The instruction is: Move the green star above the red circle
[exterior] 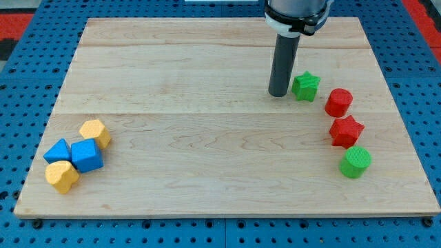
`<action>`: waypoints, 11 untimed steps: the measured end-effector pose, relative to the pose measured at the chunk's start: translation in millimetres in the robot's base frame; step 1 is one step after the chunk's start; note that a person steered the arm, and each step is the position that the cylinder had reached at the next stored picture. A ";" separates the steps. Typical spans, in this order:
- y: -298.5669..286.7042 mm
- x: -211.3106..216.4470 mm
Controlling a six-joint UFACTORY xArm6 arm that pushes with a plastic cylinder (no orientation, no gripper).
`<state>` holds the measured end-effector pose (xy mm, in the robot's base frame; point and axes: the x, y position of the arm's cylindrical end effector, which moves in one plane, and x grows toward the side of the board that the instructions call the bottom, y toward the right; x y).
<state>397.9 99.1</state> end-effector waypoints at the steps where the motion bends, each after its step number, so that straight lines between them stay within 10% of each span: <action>1: 39.6 -17.5; 11: 48.9 -38.8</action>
